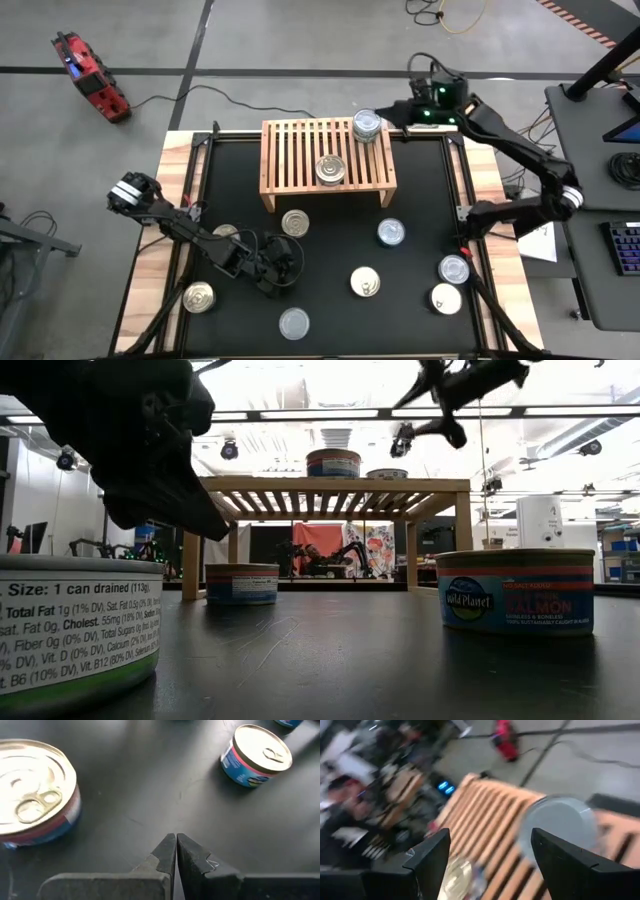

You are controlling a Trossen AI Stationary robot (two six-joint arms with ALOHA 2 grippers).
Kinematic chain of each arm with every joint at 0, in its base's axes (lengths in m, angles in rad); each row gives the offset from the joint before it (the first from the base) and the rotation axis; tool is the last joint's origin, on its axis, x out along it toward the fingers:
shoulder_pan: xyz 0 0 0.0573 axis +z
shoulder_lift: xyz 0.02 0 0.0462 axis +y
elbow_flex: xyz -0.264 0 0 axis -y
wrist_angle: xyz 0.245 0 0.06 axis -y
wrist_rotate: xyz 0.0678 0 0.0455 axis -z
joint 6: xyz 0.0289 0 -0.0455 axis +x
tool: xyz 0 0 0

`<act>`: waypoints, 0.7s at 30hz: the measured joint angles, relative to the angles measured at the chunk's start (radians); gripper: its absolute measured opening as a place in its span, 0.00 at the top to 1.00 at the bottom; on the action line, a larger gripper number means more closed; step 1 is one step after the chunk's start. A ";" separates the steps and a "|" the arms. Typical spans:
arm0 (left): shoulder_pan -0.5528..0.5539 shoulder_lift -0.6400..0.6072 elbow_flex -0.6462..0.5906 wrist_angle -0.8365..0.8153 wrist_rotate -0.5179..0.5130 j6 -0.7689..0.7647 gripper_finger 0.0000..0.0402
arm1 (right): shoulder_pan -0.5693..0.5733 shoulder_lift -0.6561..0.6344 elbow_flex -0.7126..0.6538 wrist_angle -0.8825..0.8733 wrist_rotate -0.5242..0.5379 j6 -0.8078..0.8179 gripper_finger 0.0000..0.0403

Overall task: Stack canned seafood by type on shelf
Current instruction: Put the green blue tuna can on the shelf

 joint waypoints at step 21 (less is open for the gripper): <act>0.007 -0.241 0.250 -0.526 0.356 0.114 1.00 | 0.305 -0.167 -0.001 -0.409 -0.144 -0.019 0.48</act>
